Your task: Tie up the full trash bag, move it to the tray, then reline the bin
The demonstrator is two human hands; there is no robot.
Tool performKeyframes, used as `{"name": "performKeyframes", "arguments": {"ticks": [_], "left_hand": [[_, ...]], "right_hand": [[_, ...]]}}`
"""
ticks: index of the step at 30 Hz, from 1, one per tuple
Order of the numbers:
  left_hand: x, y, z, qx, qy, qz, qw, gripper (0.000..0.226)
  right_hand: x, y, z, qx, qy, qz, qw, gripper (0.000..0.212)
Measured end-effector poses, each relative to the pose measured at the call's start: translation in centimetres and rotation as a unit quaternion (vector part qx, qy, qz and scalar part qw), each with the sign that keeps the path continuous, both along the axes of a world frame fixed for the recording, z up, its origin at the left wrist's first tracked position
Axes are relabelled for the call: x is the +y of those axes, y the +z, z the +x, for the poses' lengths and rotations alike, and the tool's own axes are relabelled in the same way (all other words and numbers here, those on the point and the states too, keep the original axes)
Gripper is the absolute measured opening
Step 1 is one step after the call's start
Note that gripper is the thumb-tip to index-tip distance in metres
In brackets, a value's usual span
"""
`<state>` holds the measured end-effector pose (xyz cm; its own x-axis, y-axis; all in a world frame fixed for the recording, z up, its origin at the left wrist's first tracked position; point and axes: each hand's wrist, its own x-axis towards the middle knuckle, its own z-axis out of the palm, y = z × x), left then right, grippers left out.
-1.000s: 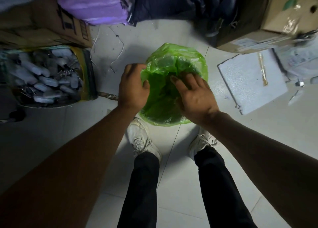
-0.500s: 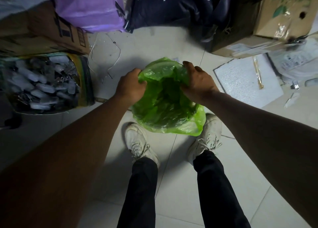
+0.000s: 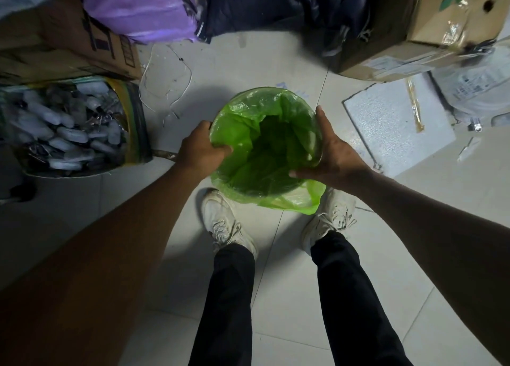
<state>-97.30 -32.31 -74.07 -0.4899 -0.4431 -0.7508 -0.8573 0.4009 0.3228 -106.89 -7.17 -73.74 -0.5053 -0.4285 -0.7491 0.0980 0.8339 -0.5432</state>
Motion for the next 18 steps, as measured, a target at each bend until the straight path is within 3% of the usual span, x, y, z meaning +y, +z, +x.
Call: {"name": "performKeyframes", "arguments": {"ticks": [3,7,14,18], "left_hand": [[-0.1,-0.3,0.7,-0.010,-0.012,0.014,1.000,0.050],[0.0,-0.5,1.1,-0.022,-0.055,-0.021,0.998,0.045],[0.3,1.5,0.9,0.010,-0.046,-0.041,0.998,0.044],[1.0,4.6,1.5,0.025,-0.110,-0.089,0.990,0.046]], "right_hand": [[1.3,-0.1,0.2,0.013,0.060,0.049,0.997,0.137],[1.5,-1.3,0.5,0.071,0.111,0.103,0.986,0.129],[1.1,-0.4,0.4,0.103,0.095,0.108,0.984,0.122],[2.0,3.3,1.0,0.104,0.102,0.108,0.983,0.111]]}}
